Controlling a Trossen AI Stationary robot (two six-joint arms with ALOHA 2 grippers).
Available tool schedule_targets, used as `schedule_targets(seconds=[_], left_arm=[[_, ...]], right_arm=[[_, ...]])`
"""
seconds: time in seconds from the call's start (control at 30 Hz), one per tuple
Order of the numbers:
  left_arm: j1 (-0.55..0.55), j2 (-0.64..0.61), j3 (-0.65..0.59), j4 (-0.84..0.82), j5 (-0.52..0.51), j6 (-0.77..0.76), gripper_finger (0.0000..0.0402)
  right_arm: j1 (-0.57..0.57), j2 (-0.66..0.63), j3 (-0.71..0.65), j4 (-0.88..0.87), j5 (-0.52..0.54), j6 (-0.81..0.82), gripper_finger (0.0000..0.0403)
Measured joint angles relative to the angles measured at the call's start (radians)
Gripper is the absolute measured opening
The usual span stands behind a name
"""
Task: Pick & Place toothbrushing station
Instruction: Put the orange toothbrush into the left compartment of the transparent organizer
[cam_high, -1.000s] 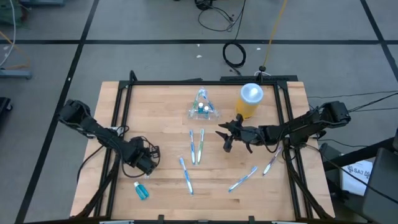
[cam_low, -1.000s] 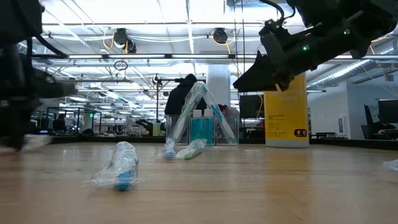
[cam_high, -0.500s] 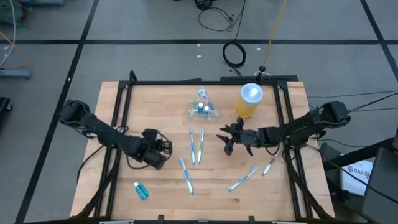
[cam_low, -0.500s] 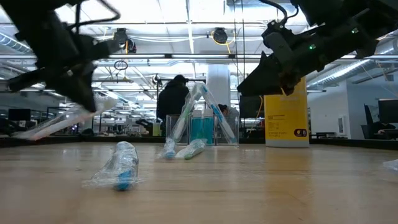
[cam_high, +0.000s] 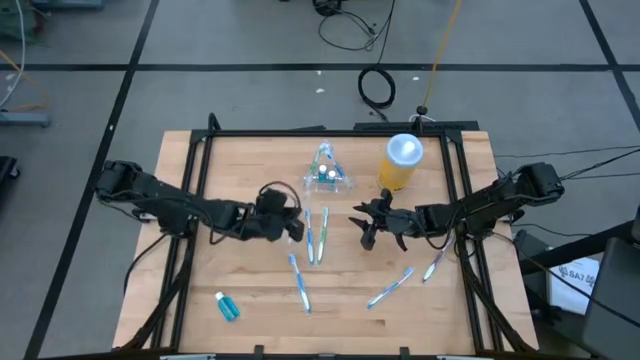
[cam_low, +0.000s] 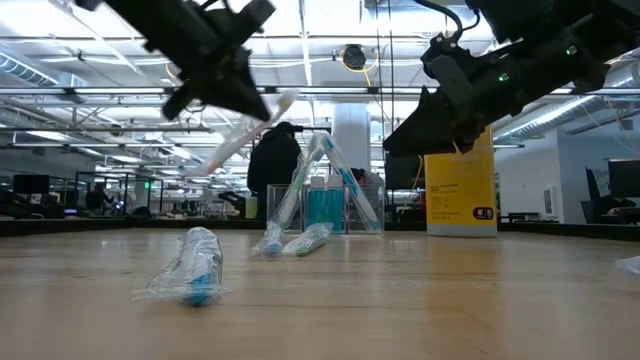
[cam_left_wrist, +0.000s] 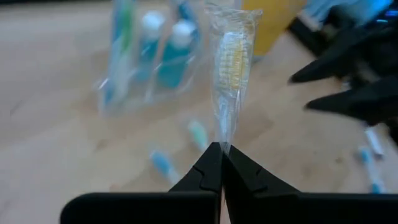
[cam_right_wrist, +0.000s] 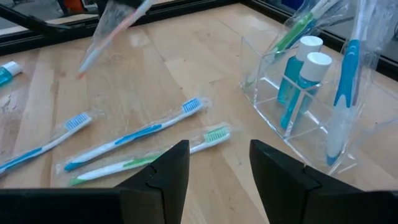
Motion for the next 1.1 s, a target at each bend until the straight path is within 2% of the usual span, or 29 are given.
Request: schedule_targets(seconds=[0.23,0.47,0.67,0.83,0.97,1.1], left_arm=[[0.132,0.0,0.0,0.234,0.09,0.322,0.0002],[0.238,-0.001,0.0,0.416,0.097,0.62,0.0002],[0.308,-0.001,0.0,0.493,0.097,0.747,0.0003],[0.357,0.008,0.0,0.556,0.09,0.778,0.0004],[0.389,0.051,0.002,0.639,0.077,0.81,0.0004],[0.409,0.149,0.002,0.77,0.049,0.867,0.0002]], right_arm=[[-0.002,0.0,0.0,-0.006,0.002,-0.013,0.016],[-0.002,0.0,0.0,-0.006,0.003,-0.014,0.016],[-0.002,0.0,0.0,-0.007,0.003,-0.014,0.016],[-0.002,0.0,0.0,-0.008,0.003,-0.014,0.016],[-0.002,0.0,0.0,-0.01,0.003,-0.014,0.016],[-0.002,0.0,0.0,-0.015,0.004,-0.014,0.016]])
